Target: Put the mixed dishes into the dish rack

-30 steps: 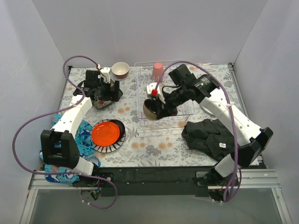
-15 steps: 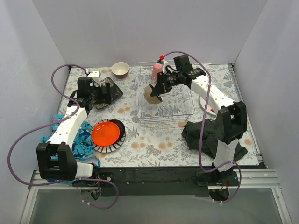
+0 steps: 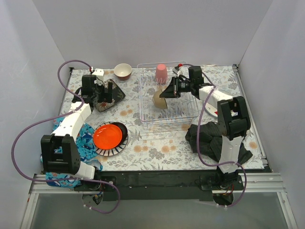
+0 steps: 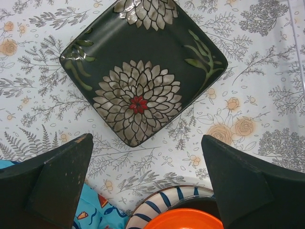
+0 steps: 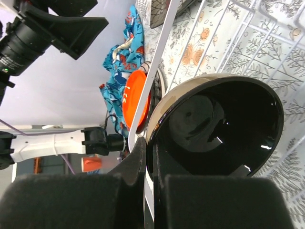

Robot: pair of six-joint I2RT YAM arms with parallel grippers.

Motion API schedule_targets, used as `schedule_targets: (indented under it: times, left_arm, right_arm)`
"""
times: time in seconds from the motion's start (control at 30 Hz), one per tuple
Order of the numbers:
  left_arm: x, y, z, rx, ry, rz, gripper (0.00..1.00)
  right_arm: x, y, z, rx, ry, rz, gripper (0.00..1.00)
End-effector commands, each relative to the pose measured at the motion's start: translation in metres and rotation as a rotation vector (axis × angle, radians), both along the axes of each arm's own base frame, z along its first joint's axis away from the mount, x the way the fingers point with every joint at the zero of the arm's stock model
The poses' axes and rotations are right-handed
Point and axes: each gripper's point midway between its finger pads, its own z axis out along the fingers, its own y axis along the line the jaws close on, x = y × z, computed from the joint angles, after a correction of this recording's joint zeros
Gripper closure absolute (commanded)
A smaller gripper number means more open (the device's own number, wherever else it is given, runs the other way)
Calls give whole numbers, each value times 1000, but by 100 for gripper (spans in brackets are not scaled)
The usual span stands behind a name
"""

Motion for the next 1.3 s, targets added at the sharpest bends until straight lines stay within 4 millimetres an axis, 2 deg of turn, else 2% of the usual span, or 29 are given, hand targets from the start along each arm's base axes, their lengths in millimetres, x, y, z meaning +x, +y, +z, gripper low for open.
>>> schedule_targets:
  times: [0.0, 0.43, 0.57, 0.6, 0.63, 0.73, 0.9, 0.93, 1.07, 1.1, 1.13, 1.17, 1.2, 1.23, 1.27]
  left_arm:
    - [8, 6, 12, 31, -13, 17, 2]
    - [3, -5, 11, 27, -5, -13, 2]
    - [0, -10, 9, 11, 2, -28, 2]
    - [1, -11, 10, 9, -1, -33, 2]
    - [1, -11, 11, 7, -1, -36, 2]
    - [5, -14, 12, -3, -9, -49, 2]
    - [19, -20, 15, -21, -47, -63, 2]
    - [22, -21, 10, -23, -39, -67, 2]
    - [47, -27, 13, -8, -85, -112, 2]
    - [52, -33, 11, -18, -85, -147, 2]
    - [60, -41, 20, -23, -110, -202, 2]
    - [69, -45, 7, -24, -85, -224, 2]
    - [75, -49, 6, -28, -86, -243, 2]
    - [88, -52, 20, -29, -118, -263, 2]
    - [94, -57, 15, -19, -112, -301, 2]
  right_arm:
    - [-10, 7, 31, 117, -41, 64, 99]
    - [-16, 4, -14, 68, 92, -7, 99]
    - [-22, -1, -34, 25, 136, -35, 99]
    - [-21, -3, -37, 4, 103, -36, 89]
    - [-21, -6, -39, -13, 109, -46, 86]
    - [-20, -17, -36, -64, 69, -65, 75]
    - [-10, -40, -27, -182, 5, -130, 65]
    - [-7, -45, -26, -208, -16, -140, 64]
    - [1, -80, -33, -366, -60, -209, 61]
    - [2, -84, -29, -383, -79, -212, 61]
    - [0, -88, -26, -397, -85, -214, 60]
    - [0, -90, -16, -398, -111, -213, 60]
    - [-1, -91, -11, -399, -133, -202, 60]
    - [-4, -92, -7, -401, -138, -192, 60]
    - [-5, -91, 5, -391, -169, -188, 60]
